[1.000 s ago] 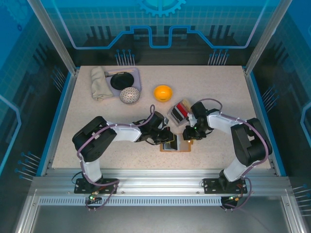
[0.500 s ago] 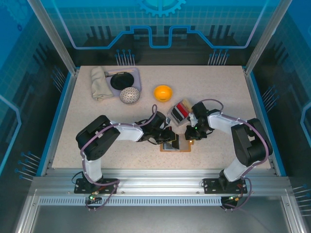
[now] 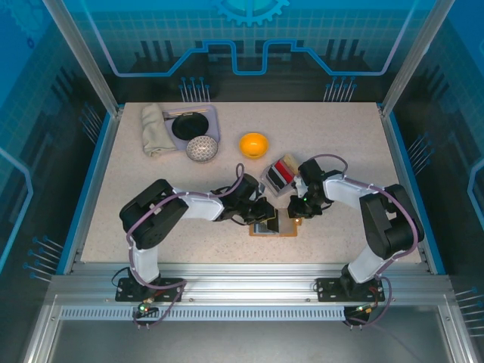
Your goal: Put the credit cards into the card holder
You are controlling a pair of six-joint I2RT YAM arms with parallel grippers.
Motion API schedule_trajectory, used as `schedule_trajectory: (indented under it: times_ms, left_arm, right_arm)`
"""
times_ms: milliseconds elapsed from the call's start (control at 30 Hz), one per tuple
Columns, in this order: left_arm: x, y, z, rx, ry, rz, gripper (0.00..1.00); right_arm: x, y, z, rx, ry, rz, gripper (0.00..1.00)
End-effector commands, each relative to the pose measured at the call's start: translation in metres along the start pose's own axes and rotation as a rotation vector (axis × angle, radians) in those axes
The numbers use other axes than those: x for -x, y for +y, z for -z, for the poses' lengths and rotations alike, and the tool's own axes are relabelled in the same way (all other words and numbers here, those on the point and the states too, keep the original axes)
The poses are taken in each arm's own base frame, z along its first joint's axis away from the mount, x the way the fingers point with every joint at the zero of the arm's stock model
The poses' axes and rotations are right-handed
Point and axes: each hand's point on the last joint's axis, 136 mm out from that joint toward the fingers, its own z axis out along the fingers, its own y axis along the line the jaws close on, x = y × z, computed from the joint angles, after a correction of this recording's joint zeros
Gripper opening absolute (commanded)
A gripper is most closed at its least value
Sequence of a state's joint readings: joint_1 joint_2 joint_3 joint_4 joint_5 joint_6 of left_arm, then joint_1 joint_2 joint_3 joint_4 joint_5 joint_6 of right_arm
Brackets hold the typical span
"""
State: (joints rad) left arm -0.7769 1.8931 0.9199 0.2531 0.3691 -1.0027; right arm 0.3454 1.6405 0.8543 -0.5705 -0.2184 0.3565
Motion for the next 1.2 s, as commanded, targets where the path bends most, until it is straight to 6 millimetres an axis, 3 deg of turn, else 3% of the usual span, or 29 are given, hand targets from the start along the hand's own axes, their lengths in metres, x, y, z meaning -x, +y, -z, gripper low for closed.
schedule_trajectory:
  times_ms: [0,100,367,733,833,1167]
  left_arm:
    - [-0.013,0.036,-0.003,0.119,-0.003,0.032,0.20]
    - [-0.013,0.038,0.008,0.157,-0.019,0.010,0.27]
    - [-0.013,0.034,0.017,0.175,-0.025,-0.012,0.33]
    - [-0.015,0.034,0.020,0.176,-0.017,-0.019,0.09]
    - [-0.016,0.034,0.014,0.163,-0.003,-0.017,0.03]
    - [-0.015,0.036,-0.001,0.132,0.010,0.017,0.02]
  right_arm:
    - [-0.017,0.002,-0.021,0.040,0.075,-0.012,0.20]
    - [-0.017,0.003,-0.022,0.042,0.077,-0.014,0.20]
    - [-0.017,0.003,-0.024,0.043,0.083,-0.012,0.20]
    - [-0.017,0.004,-0.025,0.052,0.093,-0.011,0.20]
    - [-0.017,0.006,-0.026,0.064,0.100,-0.008,0.15]
    - [-0.017,0.006,-0.028,0.066,0.111,-0.010,0.12]
